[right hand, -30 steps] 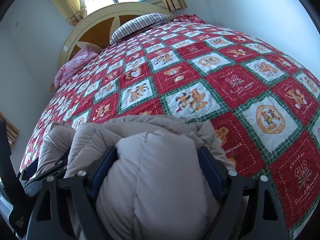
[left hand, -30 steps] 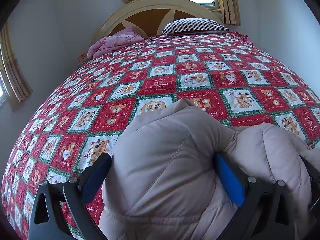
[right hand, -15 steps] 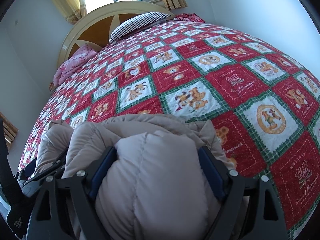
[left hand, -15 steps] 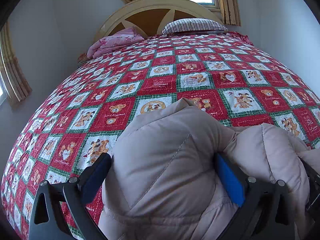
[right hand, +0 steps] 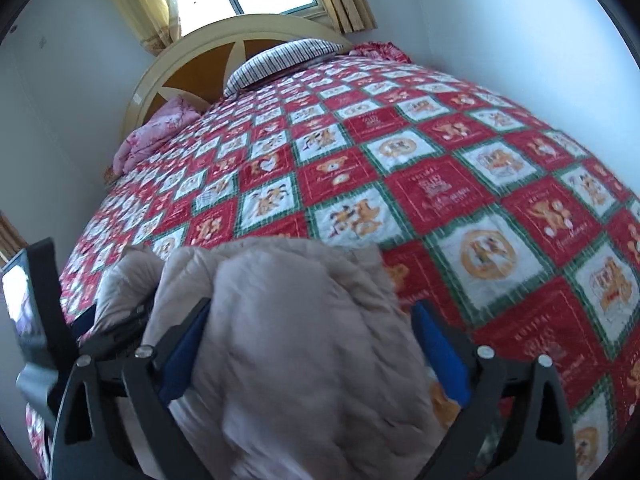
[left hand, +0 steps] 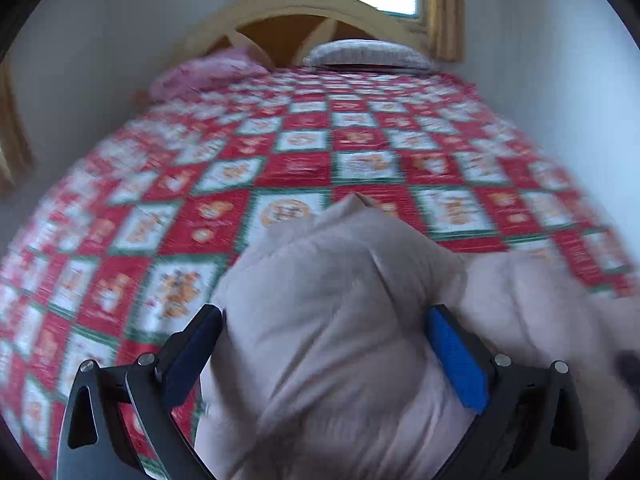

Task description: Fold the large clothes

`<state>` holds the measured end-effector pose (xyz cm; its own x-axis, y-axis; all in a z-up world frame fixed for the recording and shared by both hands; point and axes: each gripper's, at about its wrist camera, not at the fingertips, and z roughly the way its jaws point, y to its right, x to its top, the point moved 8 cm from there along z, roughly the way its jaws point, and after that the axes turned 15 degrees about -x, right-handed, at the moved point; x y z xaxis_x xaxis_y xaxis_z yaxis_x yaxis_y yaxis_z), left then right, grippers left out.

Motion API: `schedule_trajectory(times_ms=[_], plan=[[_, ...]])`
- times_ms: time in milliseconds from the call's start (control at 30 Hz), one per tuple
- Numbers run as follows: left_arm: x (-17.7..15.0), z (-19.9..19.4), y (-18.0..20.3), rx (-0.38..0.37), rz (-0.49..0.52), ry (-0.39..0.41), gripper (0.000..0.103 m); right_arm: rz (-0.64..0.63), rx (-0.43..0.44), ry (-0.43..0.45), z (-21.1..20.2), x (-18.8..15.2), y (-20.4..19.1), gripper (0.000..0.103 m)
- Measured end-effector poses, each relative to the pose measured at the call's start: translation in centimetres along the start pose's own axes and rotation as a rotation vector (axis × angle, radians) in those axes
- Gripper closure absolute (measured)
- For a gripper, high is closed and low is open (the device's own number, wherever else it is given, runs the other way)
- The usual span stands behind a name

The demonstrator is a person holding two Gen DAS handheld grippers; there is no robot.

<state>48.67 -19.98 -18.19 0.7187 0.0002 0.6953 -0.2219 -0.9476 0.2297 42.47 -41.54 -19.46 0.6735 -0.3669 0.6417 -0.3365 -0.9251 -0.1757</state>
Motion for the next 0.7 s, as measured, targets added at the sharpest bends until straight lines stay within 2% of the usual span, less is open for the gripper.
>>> schedule_trajectory(times_ms=[100,200,300,400,433,467,533,567,633,700], plan=[[-0.2,-4.6,-1.2,-0.177,-0.056,0.049,0.001,0.024,0.063,-0.066,0.3,-0.9,1.3,0.003],[-1.9,-7.4,-2.8,-0.246,-0.027,0.058,0.001,0.025,0.111,-0.092,0.4,-1.0,1.6,0.003],[-4.8,-7.2,-4.3,-0.314,-0.047,-0.005,0.001,0.021,0.156,-0.150,1.5,-1.2,1.7,0.002],[-6.6,-6.2,-4.0,-0.432,-0.093,-0.016,0.001,0.051,0.220,-0.208,2.9,-1.6,1.9,0.001],[-7.0,-5.5,-3.2,-0.510,-0.118,-0.027,0.001,0.069,0.253,-0.228,3.4,-1.8,1.9,0.001],[-7.2,-5.0,-2.7,-0.557,-0.137,-0.044,0.001,0.078,0.273,-0.235,3.6,-2.0,1.9,0.000],[-7.4,-3.6,-1.8,-0.618,-0.188,-0.079,0.001,0.089,0.301,-0.235,3.7,-2.2,1.9,0.000],[-7.2,-3.4,-1.5,-0.633,-0.195,-0.082,0.001,0.089,0.306,-0.235,3.7,-2.3,1.9,0.002],[-6.8,-3.4,-0.9,-0.635,-0.177,-0.080,0.005,0.073,0.361,-0.249,3.3,-2.6,1.1,0.019],[-6.4,-4.0,-0.3,-0.625,-0.136,-0.070,0.017,0.094,0.396,-0.277,3.3,-3.0,0.8,0.031]])
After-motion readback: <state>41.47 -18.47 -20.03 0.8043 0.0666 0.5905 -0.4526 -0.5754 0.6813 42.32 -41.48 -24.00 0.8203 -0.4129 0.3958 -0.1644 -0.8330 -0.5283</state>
